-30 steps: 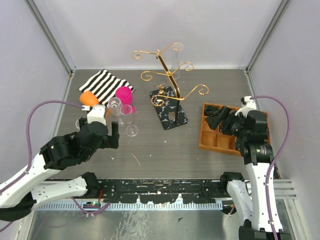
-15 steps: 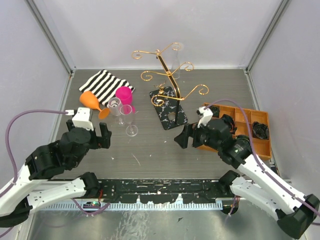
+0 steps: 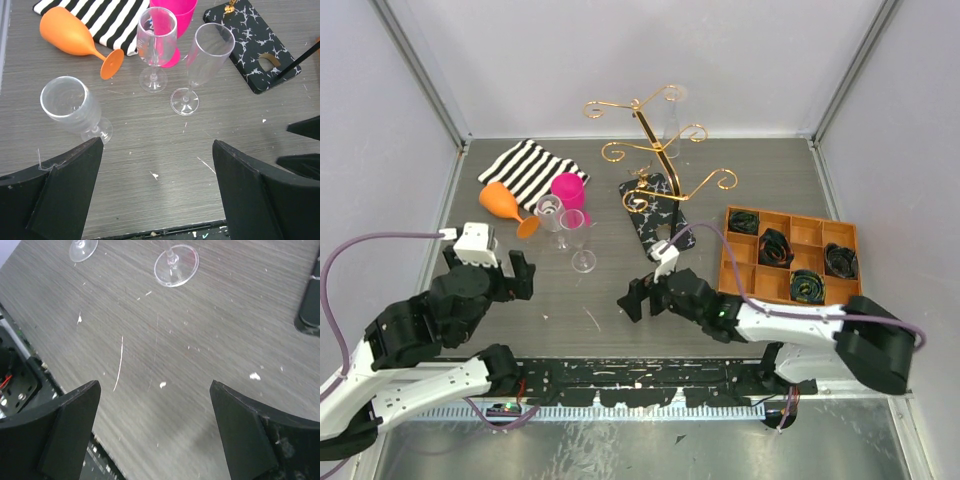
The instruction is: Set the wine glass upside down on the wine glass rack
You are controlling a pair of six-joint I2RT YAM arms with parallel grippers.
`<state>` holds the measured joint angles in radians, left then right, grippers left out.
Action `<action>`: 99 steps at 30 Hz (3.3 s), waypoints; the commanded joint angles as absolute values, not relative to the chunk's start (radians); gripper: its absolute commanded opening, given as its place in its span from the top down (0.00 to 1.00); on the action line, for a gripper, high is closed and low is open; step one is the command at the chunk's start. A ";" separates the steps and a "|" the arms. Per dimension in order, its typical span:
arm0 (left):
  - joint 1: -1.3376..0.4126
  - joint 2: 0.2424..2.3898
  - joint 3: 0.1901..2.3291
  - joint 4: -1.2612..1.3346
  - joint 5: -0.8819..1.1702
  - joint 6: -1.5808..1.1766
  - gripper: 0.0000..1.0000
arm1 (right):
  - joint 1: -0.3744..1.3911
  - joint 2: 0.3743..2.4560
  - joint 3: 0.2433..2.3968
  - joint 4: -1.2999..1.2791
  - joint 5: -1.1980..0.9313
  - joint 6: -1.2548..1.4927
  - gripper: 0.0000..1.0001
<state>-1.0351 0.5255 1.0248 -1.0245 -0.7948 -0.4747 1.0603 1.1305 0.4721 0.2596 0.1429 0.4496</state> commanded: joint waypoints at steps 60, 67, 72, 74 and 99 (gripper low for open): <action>-1.035 0.383 1.031 -1.152 -0.903 -0.602 0.02 | 0.977 2.283 1.016 1.499 0.115 0.082 0.23; -1.037 0.358 1.031 -1.160 -0.919 -0.618 0.02 | 0.970 2.291 1.047 1.479 0.122 0.110 0.29; -1.036 0.353 1.031 -1.160 -0.920 -0.620 0.02 | 0.955 2.305 1.057 1.497 0.121 0.148 0.35; -1.036 0.349 1.031 -1.160 -0.920 -0.620 0.02 | 0.950 2.310 1.064 1.493 0.121 0.167 0.36; -1.037 0.333 1.028 -1.159 -0.921 -0.620 0.02 | 0.942 2.324 1.093 1.500 0.062 0.165 0.80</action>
